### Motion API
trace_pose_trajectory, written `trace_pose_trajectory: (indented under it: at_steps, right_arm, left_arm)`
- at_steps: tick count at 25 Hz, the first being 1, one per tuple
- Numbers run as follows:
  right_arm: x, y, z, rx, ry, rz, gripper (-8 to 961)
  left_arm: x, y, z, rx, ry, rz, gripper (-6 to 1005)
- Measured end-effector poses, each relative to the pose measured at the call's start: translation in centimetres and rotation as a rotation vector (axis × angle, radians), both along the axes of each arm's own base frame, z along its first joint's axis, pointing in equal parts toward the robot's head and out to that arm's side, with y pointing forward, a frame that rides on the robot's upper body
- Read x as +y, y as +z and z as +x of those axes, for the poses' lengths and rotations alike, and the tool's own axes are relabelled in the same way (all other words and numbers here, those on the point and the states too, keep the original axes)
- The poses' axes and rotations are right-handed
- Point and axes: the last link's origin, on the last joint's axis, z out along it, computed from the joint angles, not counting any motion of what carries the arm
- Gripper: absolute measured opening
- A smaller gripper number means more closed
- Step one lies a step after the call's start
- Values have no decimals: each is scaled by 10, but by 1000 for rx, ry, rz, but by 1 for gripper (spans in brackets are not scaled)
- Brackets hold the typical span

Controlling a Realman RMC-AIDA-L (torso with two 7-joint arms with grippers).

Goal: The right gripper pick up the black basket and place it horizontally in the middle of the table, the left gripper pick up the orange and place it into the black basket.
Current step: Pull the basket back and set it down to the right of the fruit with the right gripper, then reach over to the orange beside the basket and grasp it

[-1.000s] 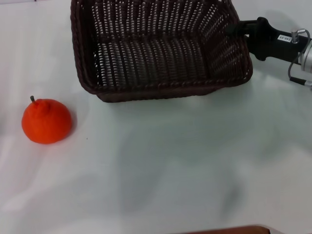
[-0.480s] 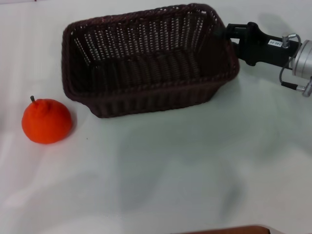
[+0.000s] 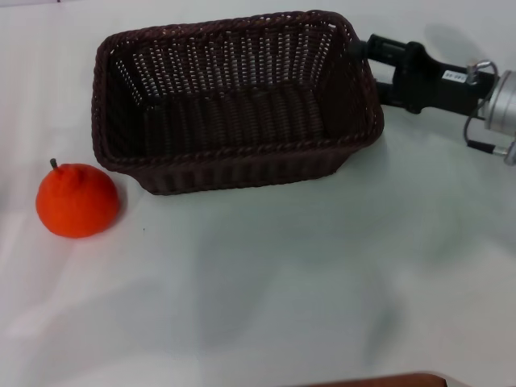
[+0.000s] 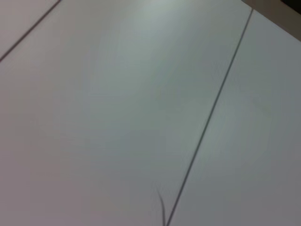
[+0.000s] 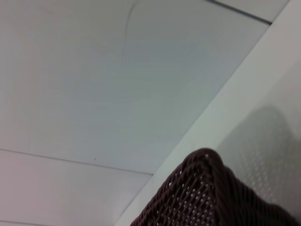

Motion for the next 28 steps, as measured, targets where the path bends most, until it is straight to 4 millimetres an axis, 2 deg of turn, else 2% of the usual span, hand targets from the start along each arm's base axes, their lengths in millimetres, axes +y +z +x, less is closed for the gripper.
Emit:
trace_pose_trajectory:
  at_steps: [5, 9, 12, 16, 22, 28]
  right_arm:
    - [7, 20, 7, -26, -2, 49, 857]
    - [18, 44, 10, -64, -3, 136, 877]
    - [32, 67, 7, -77, 5, 237, 881]
    - [43, 78, 1, -76, 24, 288, 879]
    - [57, 84, -10, -76, 38, 330, 877]
    - [61, 84, -15, -72, 45, 343, 874]
  left_arm:
    - [-2, 4, -5, 111, -18, -97, 872]
    - [-14, 2, -18, 221, -22, -255, 872]
    - [-28, -8, -29, 268, 3, -380, 872]
    - [-33, -21, -35, 286, 37, -451, 872]
    - [-35, -48, -37, 322, 73, -561, 873]
    - [-29, -71, -38, 381, 87, -674, 873]
